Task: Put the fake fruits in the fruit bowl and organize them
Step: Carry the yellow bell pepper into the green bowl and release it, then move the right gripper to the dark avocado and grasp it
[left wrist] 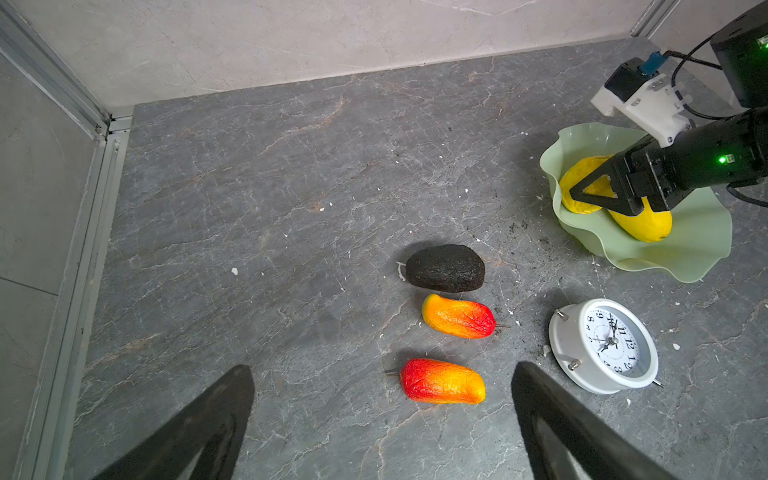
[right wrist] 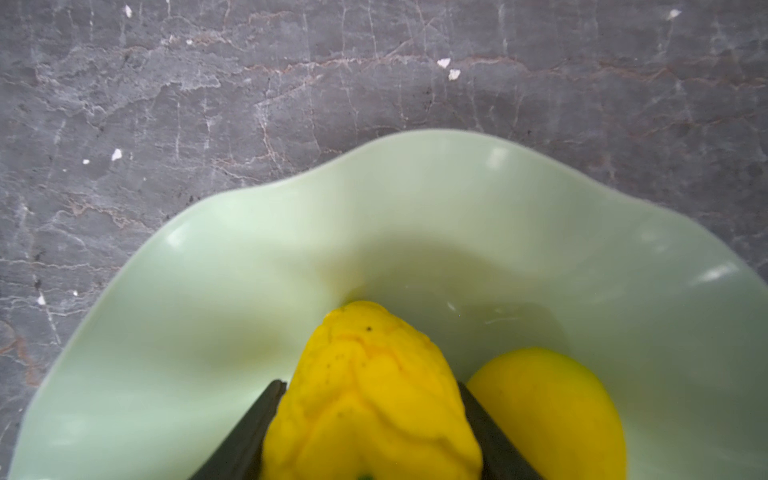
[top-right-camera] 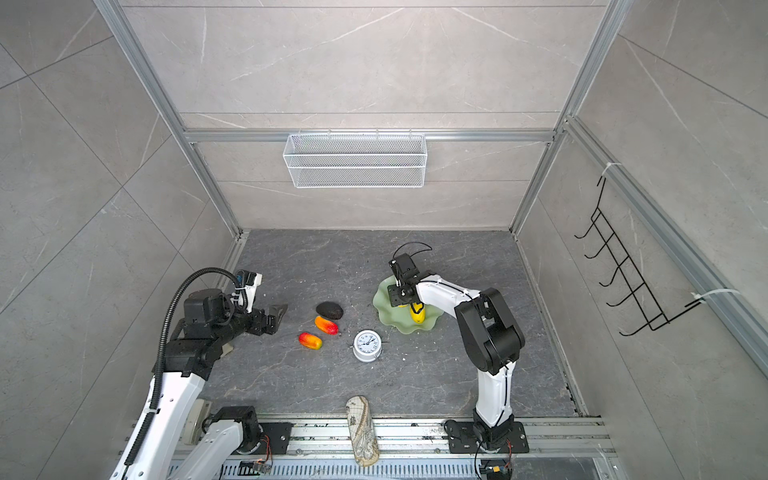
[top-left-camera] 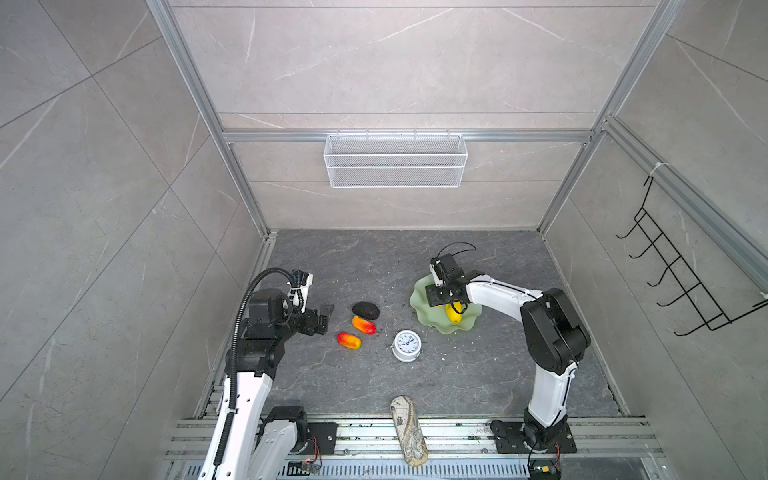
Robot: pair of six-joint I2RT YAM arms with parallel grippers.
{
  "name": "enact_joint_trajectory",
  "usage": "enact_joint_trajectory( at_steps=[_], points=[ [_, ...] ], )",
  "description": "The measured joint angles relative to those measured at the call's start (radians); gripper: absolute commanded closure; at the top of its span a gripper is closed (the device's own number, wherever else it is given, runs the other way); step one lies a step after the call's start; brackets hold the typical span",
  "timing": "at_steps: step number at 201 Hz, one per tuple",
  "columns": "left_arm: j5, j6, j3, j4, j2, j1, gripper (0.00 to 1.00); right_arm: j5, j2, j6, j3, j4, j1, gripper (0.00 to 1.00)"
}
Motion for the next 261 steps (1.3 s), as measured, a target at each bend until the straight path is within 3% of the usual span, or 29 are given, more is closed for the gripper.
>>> enact_joint_trajectory(
  at_steps=[73,110,146,180,216,261],
  points=[
    [0.0,0.0,0.0,0.0,0.0,0.0,0.0,0.001,-0.002,-0.015,0.029,-0.033,0.0,0.09],
    [0.001,0.0,0.0,0.0,0.0,0.0,0.0,-0.004,-0.047,-0.04,0.074,-0.084,0.002,0.02],
    [0.001,0.0,0.0,0.0,0.001,0.0,0.0,-0.023,-0.096,-0.088,0.146,-0.123,0.048,0.0],
    [0.002,0.0,0.0,0.0,0.001,0.0,0.0,-0.07,-0.082,-0.132,0.241,-0.145,0.174,0.0],
    [0.002,0.0,0.0,0.0,-0.002,0.0,0.0,-0.136,0.044,-0.152,0.38,-0.149,0.294,0.0],
    [0.003,0.0,0.0,0.0,-0.011,0.0,0.0,-0.179,0.227,-0.159,0.529,-0.179,0.327,0.04]
  ],
)
